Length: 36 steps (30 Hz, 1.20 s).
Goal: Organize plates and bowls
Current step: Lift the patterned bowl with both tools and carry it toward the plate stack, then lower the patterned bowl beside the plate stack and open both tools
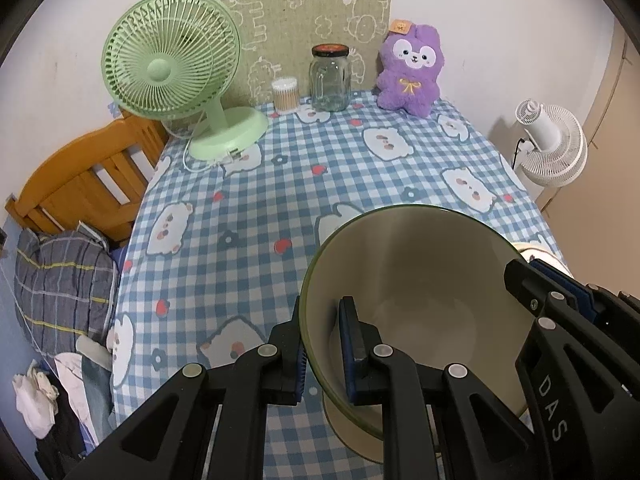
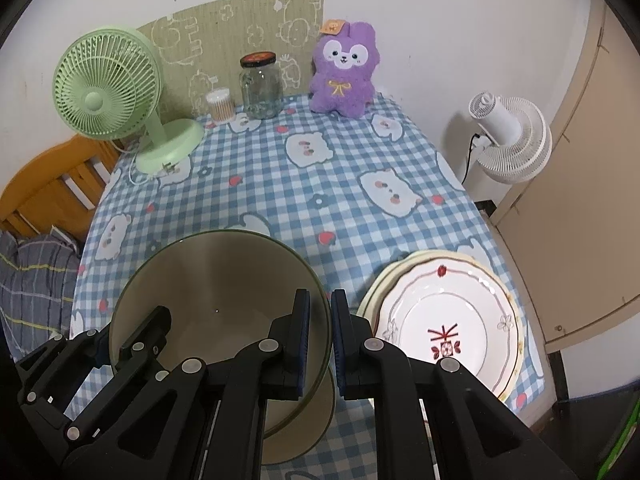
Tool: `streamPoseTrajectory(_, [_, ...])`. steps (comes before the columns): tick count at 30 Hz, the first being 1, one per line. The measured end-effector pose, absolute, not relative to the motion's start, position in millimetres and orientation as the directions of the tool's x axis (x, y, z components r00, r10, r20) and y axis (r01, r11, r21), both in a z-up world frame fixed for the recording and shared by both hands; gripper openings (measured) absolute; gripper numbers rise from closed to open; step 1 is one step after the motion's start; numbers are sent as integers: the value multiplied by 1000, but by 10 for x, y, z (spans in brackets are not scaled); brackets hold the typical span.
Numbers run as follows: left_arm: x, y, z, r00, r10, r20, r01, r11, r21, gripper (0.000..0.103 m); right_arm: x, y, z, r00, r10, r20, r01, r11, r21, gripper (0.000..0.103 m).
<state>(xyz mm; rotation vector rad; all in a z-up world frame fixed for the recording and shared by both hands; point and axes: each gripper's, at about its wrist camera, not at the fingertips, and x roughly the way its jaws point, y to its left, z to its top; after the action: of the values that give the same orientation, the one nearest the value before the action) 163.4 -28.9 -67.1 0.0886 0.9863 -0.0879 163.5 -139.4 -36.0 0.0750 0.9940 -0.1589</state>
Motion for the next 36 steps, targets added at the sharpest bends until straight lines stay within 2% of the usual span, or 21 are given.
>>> streamPoseTrajectory(34, [1466, -267, -1181, 445, -47, -894, 123, 992, 9, 11, 1474, -1386, -876, 430, -109, -896, 186, 982, -30, 14])
streamPoseTrajectory(36, [1472, -269, -1197, 441, -53, -896, 128, 992, 4, 12, 1466, -1402, -901, 424, -99, -900, 188, 982, -19, 17])
